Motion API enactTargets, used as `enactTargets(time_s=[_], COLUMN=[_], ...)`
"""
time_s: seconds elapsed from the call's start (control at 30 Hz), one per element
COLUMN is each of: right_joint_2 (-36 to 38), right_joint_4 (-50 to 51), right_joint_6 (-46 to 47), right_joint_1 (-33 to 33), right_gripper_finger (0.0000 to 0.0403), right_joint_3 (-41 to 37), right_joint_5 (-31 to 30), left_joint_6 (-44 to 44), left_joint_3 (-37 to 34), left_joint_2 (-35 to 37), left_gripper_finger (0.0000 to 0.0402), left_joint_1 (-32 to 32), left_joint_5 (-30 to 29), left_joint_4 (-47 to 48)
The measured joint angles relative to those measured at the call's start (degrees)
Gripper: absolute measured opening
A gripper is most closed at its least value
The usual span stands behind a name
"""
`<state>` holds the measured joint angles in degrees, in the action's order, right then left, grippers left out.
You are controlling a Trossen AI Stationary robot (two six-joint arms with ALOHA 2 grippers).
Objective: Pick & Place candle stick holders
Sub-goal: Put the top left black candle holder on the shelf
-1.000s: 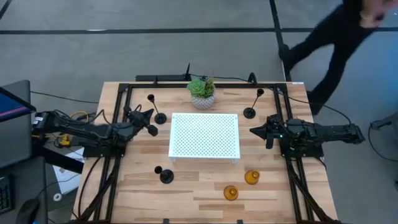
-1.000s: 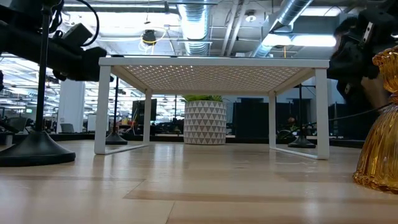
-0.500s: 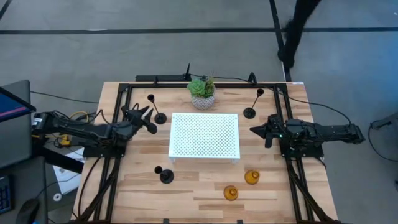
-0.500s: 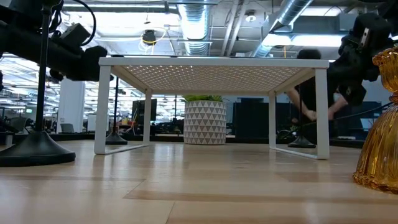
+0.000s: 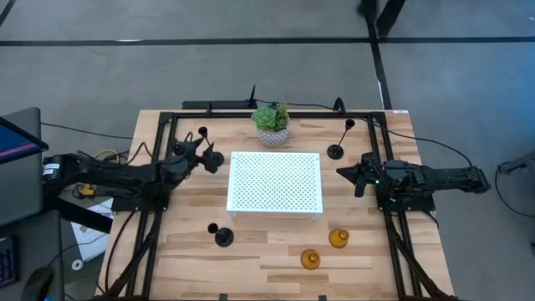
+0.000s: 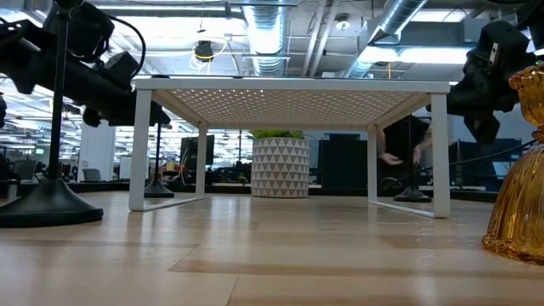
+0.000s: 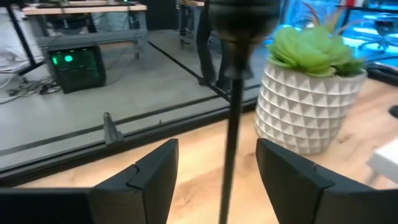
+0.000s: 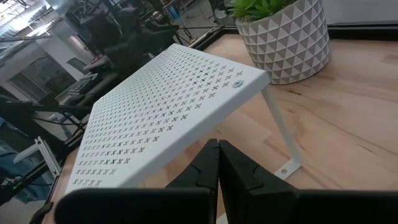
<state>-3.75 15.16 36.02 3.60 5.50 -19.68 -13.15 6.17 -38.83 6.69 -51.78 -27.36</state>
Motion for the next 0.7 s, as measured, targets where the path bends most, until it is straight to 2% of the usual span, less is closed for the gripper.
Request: enactTargets(time_s=[0.27, 0.7], right_joint_2=[0.0, 0.0], right_joint_4=[-0.1, -0.14], right_joint_6=[-0.55, -0.58], right_joint_1=[0.0, 0.0], right_gripper_finger=[0.0, 0.0], right_joint_3=[0.0, 0.0], right_joint_5=[-1.41, -1.46], left_joint_6=[-0.8, -1.28], left_joint_3=[0.0, 0.0], left_joint_2=[-5.07, -5.5], left_gripper_finger=[0.02, 0.0087], left_joint_1=[3.59, 3.69], left_joint_5=[4.97, 5.23], left_joint_4=[-6.49, -7.21])
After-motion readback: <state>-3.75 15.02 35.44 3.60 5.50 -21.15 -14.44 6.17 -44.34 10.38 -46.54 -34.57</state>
